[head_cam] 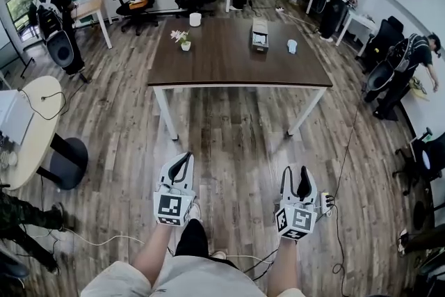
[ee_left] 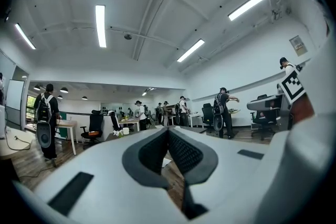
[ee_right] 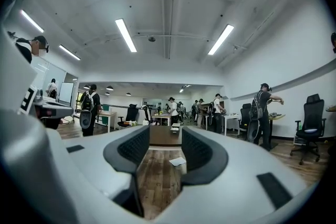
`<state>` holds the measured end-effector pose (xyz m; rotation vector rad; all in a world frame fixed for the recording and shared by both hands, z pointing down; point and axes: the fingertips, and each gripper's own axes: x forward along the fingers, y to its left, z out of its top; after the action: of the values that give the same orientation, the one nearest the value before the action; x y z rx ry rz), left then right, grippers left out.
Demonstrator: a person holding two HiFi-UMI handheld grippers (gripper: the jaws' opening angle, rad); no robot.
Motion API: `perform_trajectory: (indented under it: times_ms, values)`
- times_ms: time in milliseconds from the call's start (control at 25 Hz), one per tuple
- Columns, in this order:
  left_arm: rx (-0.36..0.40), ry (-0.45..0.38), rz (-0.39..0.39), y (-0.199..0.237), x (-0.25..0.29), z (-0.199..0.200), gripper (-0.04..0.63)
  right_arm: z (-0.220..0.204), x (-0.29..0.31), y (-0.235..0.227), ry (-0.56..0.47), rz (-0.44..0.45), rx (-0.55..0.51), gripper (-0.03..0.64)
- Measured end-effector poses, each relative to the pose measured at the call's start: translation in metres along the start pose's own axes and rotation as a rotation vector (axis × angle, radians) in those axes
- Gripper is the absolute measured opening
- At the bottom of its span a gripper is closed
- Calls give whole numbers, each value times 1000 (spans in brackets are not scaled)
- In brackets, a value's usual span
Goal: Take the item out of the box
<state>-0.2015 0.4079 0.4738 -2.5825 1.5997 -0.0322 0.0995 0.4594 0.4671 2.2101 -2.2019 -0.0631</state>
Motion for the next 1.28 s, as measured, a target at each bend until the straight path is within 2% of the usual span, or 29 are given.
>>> perform_trajectory:
  times_ms: [240, 560, 920, 1280]
  values:
    - [-10, 37, 14, 38, 40, -17, 2, -7, 58, 18, 28, 19, 13, 195]
    - [-42, 16, 25, 104, 112, -17, 2, 7, 149, 41, 27, 11, 2, 199]
    - [-39, 5, -26, 163, 186, -20, 2, 14, 222, 63, 41, -37, -18, 198]
    - [-25, -16, -131, 178, 243, -19, 2, 33, 251, 50, 8, -147, -31, 196]
